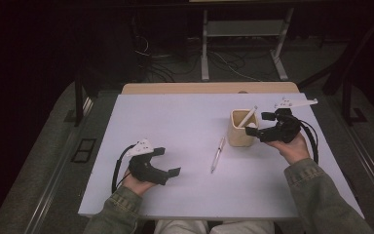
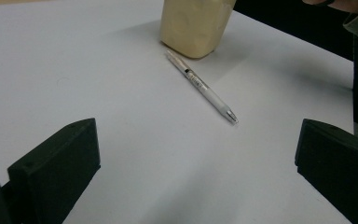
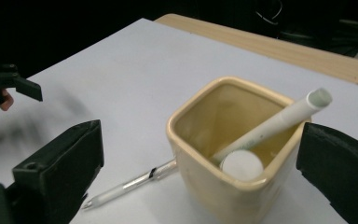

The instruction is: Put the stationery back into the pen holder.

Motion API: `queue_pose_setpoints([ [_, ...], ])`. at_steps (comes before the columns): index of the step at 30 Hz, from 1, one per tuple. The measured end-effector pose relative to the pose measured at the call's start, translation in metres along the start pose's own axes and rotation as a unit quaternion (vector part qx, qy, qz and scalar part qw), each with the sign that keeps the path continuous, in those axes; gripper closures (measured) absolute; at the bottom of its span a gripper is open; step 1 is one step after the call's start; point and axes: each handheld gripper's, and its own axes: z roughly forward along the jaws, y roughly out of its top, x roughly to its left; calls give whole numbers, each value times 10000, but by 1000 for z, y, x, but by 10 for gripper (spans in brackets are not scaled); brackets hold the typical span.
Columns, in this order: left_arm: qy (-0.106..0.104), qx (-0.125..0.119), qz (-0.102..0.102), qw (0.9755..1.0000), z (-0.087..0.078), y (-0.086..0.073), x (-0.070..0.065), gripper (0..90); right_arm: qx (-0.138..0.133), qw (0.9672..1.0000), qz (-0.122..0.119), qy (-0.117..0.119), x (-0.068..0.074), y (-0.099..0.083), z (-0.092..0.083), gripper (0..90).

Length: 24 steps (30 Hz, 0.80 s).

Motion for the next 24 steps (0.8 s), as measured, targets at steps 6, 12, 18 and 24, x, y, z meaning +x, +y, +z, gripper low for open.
queue_pose_setpoints([
  [6, -4, -15, 7, 10000, -1, 1, 0, 0, 144, 9999, 61, -26, 5, -11, -4, 3],
  [12, 2, 21, 29, 10000, 0, 2, 0, 0, 194, 9998, 95, 43, 11, -23, -10, 4],
  [18, 18, 94, 44, 9999, 0, 4, -1, 0, 212, 9997, 91, 61, 15, -34, -17, 4],
  [24, 40, 167, 45, 9998, 0, 8, -1, 0, 190, 9997, 135, 84, 17, -44, -25, 4],
])
